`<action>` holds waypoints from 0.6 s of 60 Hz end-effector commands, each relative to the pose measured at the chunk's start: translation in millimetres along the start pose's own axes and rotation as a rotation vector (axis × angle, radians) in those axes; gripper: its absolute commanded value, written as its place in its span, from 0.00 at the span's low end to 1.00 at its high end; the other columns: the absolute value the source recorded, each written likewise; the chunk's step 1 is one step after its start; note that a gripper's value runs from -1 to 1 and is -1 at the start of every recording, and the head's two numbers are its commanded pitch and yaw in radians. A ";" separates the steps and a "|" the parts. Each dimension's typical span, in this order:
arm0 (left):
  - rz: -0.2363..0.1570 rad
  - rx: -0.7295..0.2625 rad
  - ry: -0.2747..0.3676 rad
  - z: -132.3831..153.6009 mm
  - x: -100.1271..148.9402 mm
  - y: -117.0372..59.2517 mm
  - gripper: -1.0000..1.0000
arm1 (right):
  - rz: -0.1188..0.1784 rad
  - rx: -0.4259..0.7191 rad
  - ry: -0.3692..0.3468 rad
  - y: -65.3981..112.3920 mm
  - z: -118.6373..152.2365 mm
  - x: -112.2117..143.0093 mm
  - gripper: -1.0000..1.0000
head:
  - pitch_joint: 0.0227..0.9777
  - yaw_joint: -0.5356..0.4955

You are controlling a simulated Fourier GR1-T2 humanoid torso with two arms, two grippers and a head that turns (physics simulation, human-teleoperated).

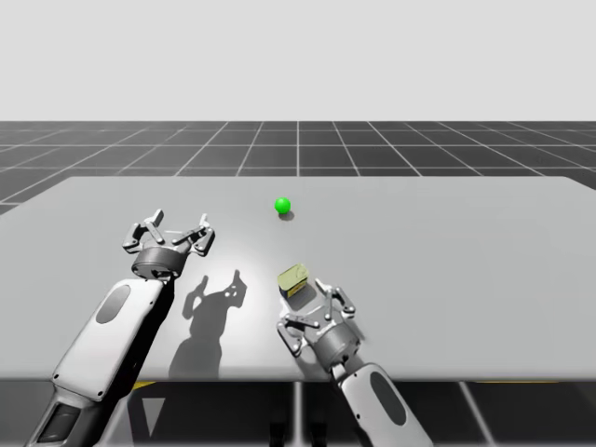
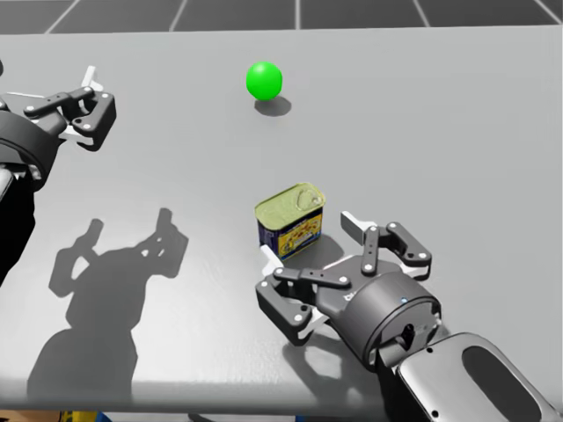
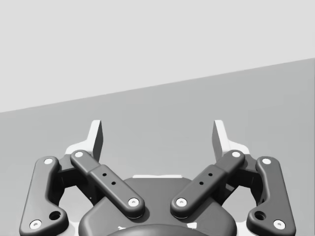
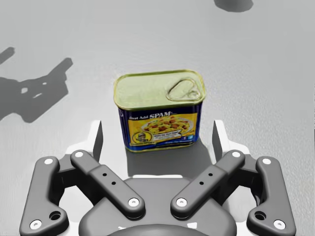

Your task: Watch the red light. When it turns green, pick up the object.

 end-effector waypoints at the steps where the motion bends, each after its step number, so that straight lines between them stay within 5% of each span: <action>1: 0.000 0.001 0.000 -0.1 -0.2 0.0 0.00 | 0.020 -0.047 0.017 -1.4 -19.2 -3.2 0.00 | 0.85 0.56; 36: 0.001 0.002 -0.002 0.0 0.1 -0.9 0.00 | 0.049 -0.051 0.045 0.9 -55.2 -3.0 0.00 | 0.85 0.55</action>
